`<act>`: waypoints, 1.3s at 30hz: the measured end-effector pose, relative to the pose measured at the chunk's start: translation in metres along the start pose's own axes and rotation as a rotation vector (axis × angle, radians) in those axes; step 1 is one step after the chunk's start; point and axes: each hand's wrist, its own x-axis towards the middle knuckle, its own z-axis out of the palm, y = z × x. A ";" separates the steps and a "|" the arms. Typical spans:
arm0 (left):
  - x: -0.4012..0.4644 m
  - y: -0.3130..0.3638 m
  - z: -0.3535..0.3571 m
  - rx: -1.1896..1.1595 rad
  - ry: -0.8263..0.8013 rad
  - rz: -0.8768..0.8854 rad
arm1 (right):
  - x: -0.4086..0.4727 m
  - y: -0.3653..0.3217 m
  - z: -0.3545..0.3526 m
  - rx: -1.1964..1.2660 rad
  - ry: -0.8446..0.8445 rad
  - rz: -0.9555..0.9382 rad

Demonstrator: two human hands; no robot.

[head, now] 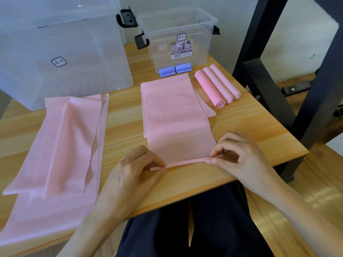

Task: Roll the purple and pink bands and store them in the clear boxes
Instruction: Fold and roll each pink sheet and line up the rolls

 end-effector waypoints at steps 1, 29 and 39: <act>0.001 0.000 0.001 -0.003 0.006 -0.004 | 0.001 0.000 0.000 0.004 0.001 -0.001; -0.002 -0.002 -0.006 -0.052 -0.004 -0.137 | 0.003 -0.009 -0.009 -0.034 -0.103 0.083; -0.009 -0.006 -0.004 0.038 -0.012 -0.036 | -0.009 -0.003 0.000 0.037 0.005 0.008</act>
